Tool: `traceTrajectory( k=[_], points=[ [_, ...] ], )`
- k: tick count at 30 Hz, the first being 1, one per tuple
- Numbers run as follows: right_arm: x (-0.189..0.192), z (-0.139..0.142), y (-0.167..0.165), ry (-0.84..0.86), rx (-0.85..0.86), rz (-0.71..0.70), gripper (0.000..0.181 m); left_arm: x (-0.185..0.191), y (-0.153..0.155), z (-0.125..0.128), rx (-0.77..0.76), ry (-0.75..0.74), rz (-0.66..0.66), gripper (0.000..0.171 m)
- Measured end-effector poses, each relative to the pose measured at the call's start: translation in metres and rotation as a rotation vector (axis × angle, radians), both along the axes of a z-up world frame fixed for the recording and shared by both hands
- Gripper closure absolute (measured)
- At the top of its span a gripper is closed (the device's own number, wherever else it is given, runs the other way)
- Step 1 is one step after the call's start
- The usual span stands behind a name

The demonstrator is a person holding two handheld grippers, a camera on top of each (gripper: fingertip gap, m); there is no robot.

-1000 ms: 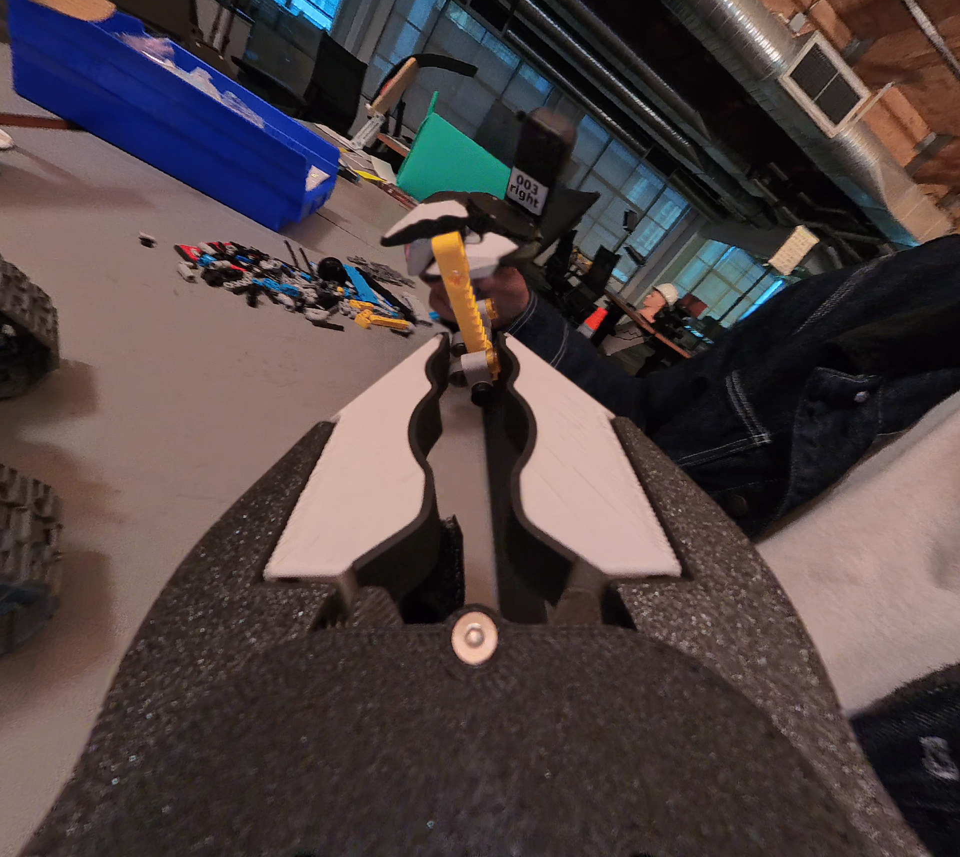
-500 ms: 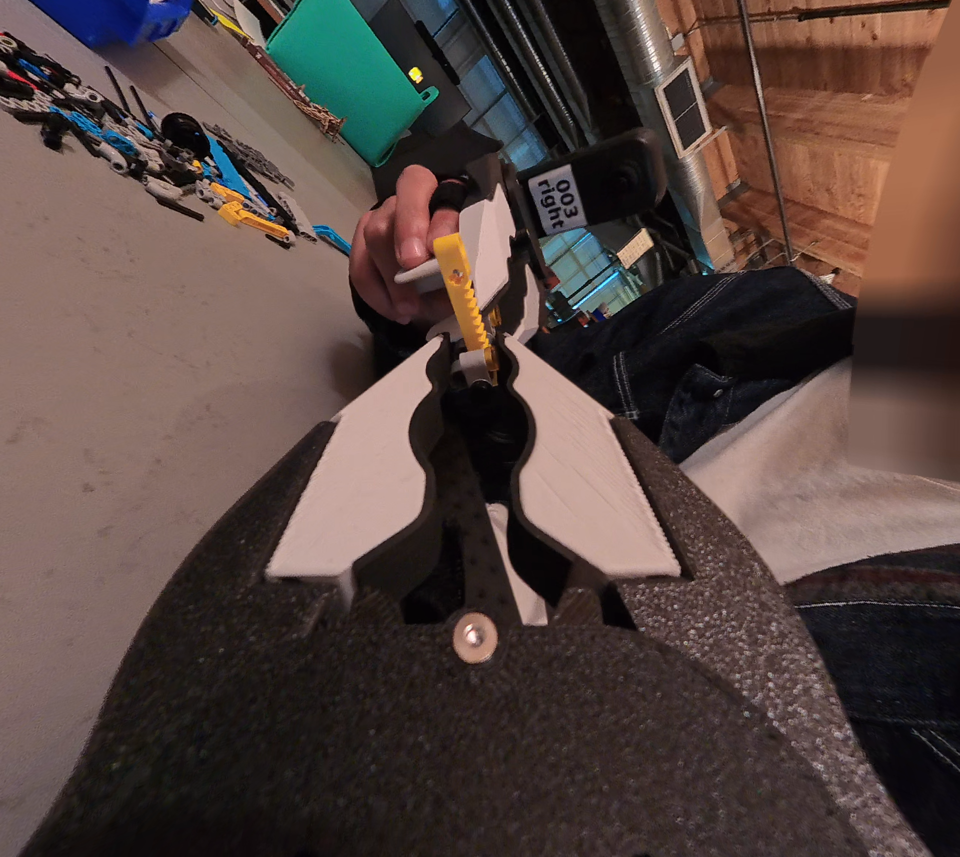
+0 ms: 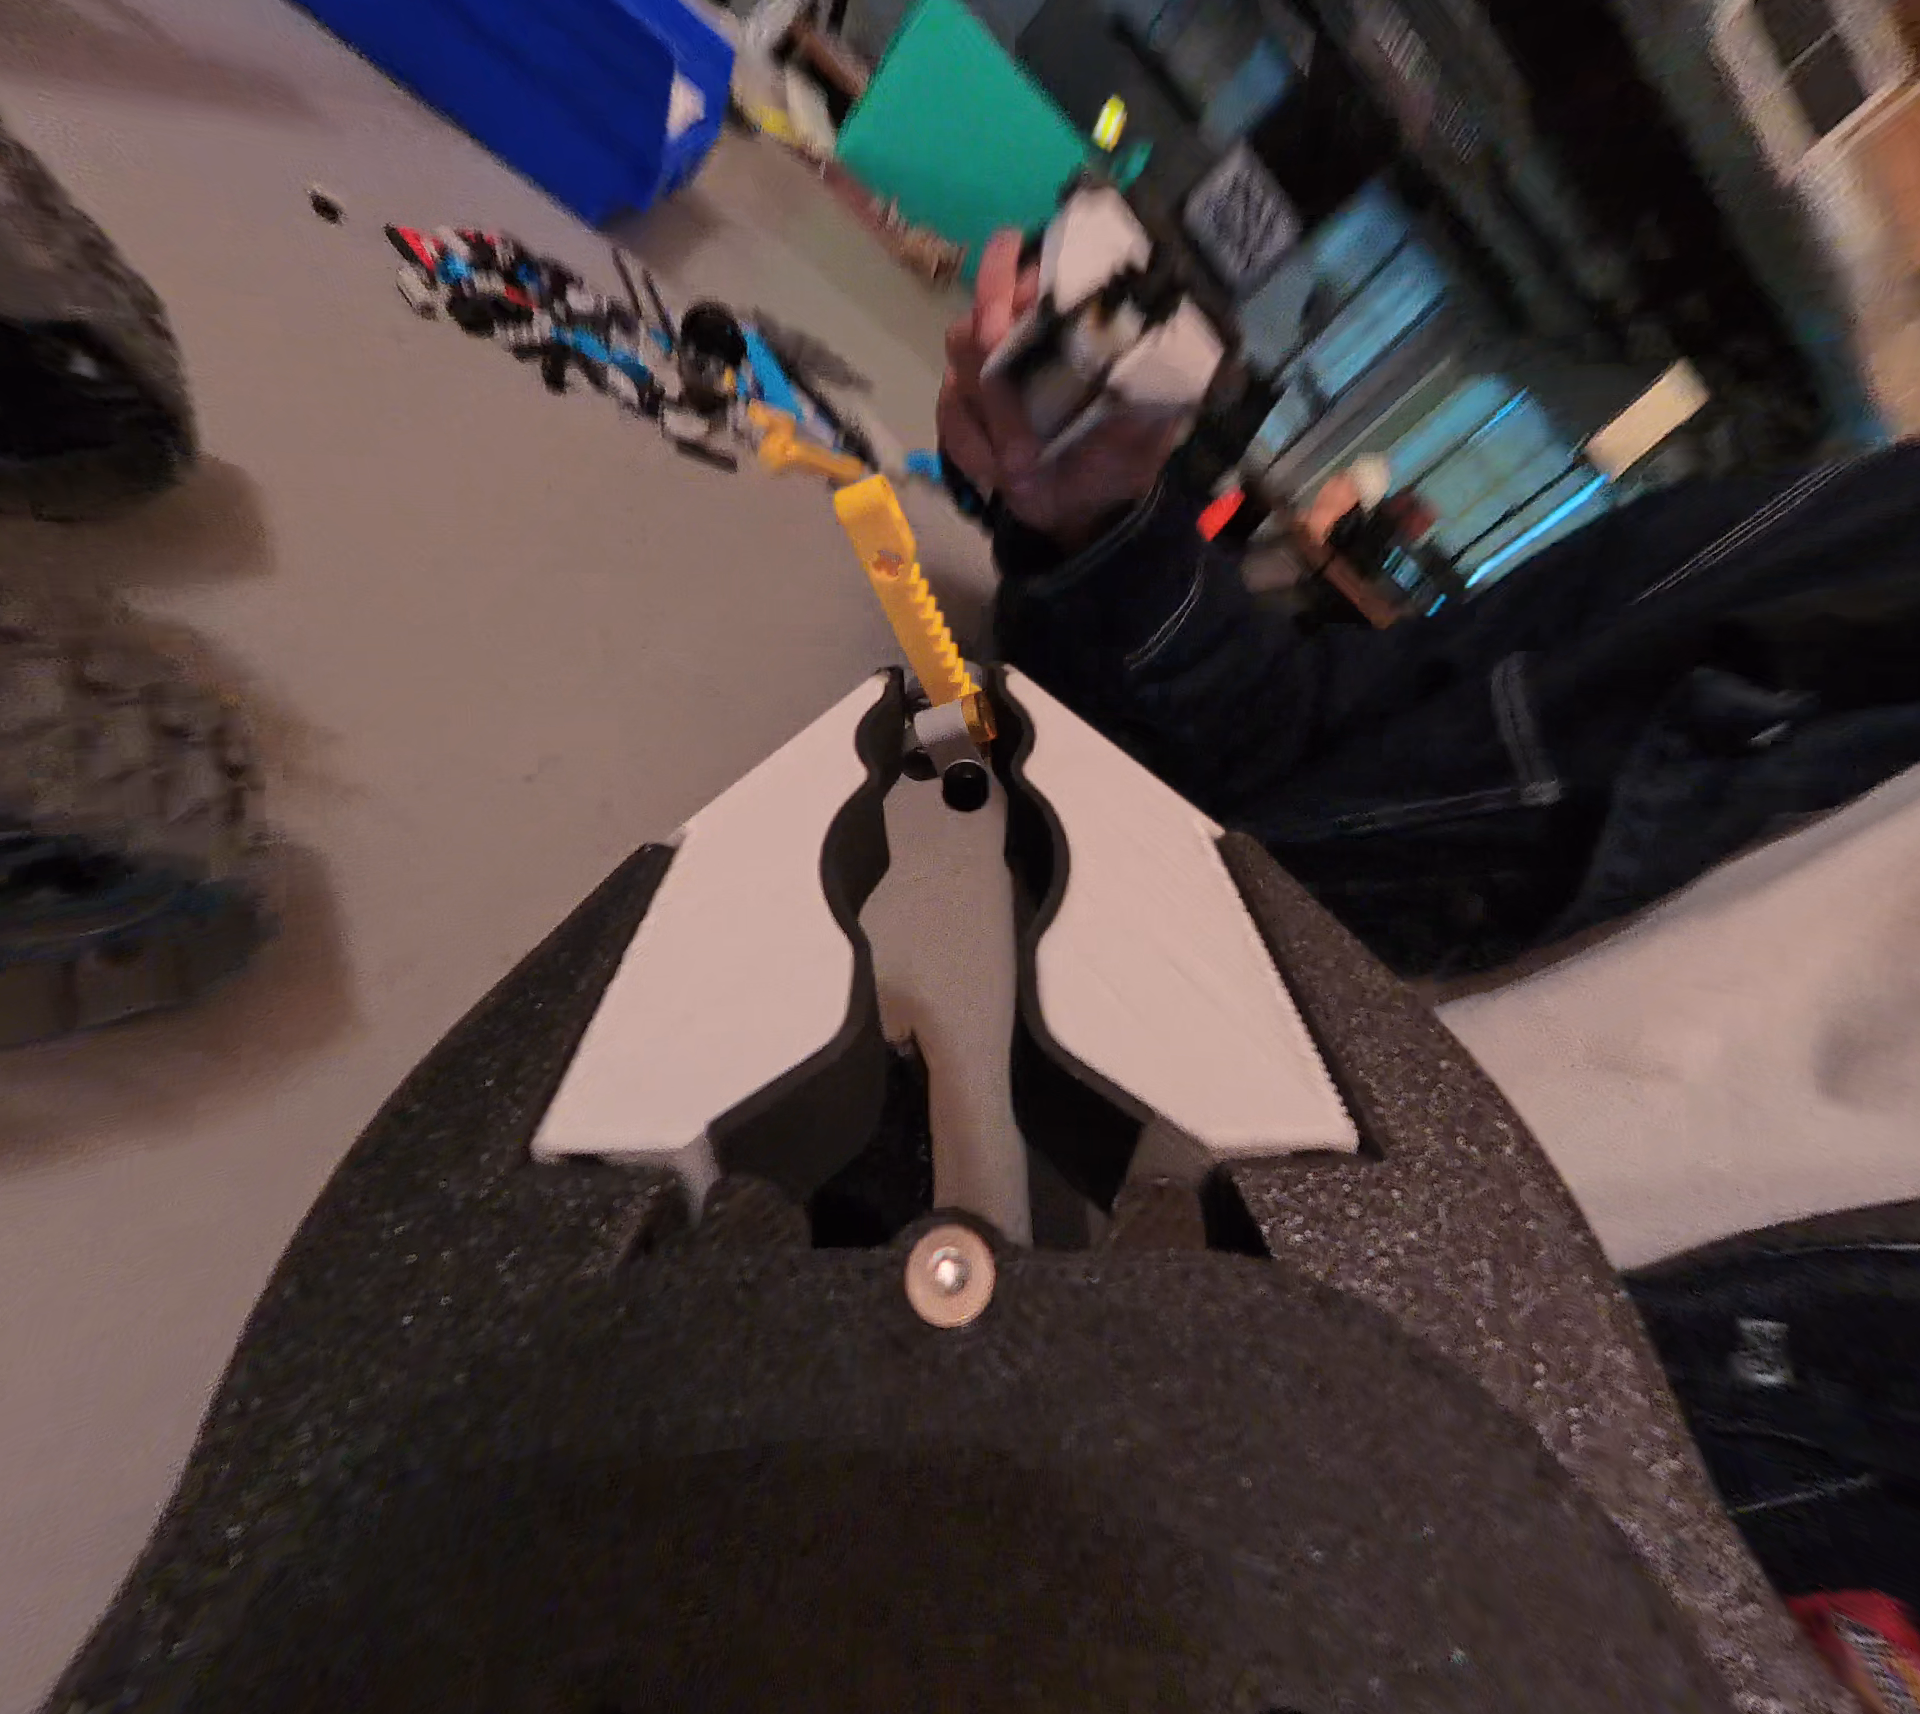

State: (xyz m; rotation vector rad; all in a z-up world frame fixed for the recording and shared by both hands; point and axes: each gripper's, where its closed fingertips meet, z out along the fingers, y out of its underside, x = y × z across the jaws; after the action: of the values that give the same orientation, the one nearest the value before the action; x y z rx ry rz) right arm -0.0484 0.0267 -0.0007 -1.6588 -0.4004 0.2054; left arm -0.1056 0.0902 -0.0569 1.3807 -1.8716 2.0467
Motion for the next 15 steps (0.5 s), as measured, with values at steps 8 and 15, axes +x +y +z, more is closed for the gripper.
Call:
traceTrajectory(
  k=[8, 15],
  points=[
    [-0.002, 0.005, 0.013, 0.304, 0.102, 0.046, 0.168, -0.004, -0.034, -0.068, 0.371, 0.144, -0.083, 0.155],
    [0.011, -0.011, 0.029, 0.547, -0.013, 0.015, 0.168, 0.001, -0.018, -0.094, 0.392, 0.308, -0.003, 0.155]
  ],
)
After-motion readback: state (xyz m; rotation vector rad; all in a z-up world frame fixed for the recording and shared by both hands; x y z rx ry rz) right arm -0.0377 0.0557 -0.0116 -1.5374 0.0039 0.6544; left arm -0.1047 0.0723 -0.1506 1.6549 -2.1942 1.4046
